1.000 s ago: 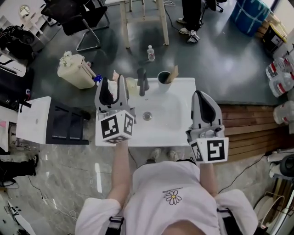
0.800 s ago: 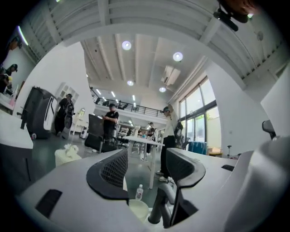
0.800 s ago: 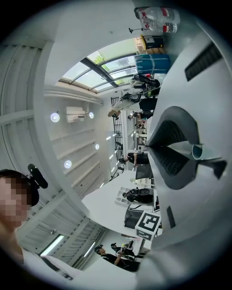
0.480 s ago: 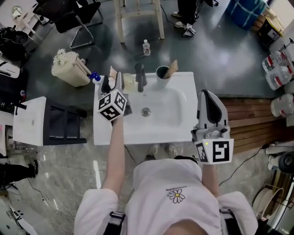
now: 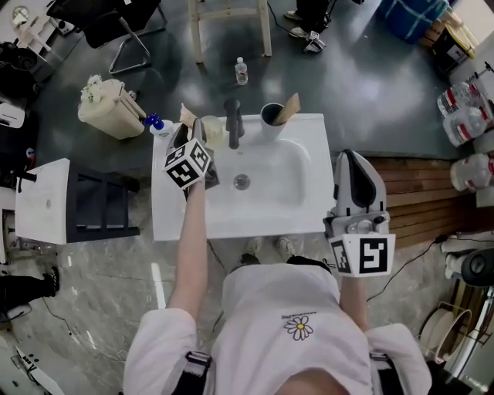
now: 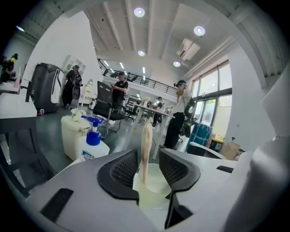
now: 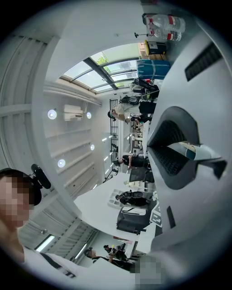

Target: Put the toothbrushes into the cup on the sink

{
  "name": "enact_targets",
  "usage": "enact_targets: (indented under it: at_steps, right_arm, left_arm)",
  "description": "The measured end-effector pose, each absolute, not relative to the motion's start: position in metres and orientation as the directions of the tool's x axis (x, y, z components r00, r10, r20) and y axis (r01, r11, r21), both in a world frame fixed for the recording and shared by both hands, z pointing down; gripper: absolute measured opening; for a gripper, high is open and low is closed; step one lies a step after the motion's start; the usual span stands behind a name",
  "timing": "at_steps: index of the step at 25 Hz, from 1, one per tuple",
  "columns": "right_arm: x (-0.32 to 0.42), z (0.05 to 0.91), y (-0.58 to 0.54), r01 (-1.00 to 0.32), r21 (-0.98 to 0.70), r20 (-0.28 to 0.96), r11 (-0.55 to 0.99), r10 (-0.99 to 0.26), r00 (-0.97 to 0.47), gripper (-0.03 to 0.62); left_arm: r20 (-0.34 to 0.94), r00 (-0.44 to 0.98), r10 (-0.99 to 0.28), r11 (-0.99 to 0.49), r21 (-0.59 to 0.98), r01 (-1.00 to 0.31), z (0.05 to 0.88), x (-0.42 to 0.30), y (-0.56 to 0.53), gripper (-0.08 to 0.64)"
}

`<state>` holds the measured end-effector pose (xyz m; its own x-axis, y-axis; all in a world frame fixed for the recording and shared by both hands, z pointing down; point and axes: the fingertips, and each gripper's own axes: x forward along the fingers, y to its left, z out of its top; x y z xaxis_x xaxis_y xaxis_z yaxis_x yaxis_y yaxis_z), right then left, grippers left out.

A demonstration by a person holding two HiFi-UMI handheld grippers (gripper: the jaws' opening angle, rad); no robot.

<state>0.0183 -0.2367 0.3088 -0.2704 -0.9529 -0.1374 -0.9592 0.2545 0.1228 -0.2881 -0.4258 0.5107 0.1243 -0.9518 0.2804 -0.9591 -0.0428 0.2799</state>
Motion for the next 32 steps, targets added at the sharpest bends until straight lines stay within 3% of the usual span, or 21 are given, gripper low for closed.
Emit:
enact_targets:
  at_steps: [8,17,24,32]
  right_arm:
    - [0.014,0.313,-0.239,-0.956,0.136,-0.132,0.261,-0.951,-0.279,0.011]
    - [0.013,0.308,-0.243,-0.952,0.138,-0.14,0.274,-0.946,-0.293,0.011]
    - [0.003,0.294,-0.251,-0.939,0.145,-0.18,0.313,-0.925,-0.336,0.011]
    - [-0.011,0.273,-0.254,-0.923,0.165,-0.243,0.349,-0.892,-0.381,0.011]
  left_arm:
    - [0.325,0.117,-0.938,-0.027,0.266,-0.963,0.53,-0.288,-0.429,0.049]
    - [0.296,0.097,-0.95,-0.019,0.257,-0.966,0.516,-0.289,-0.428,0.037]
    - [0.186,0.079,-0.979,-0.031,0.249,-0.968,0.457,-0.291,-0.42,0.032]
    - [-0.052,0.048,-0.997,-0.058,0.209,-0.976,0.345,-0.289,-0.375,0.029]
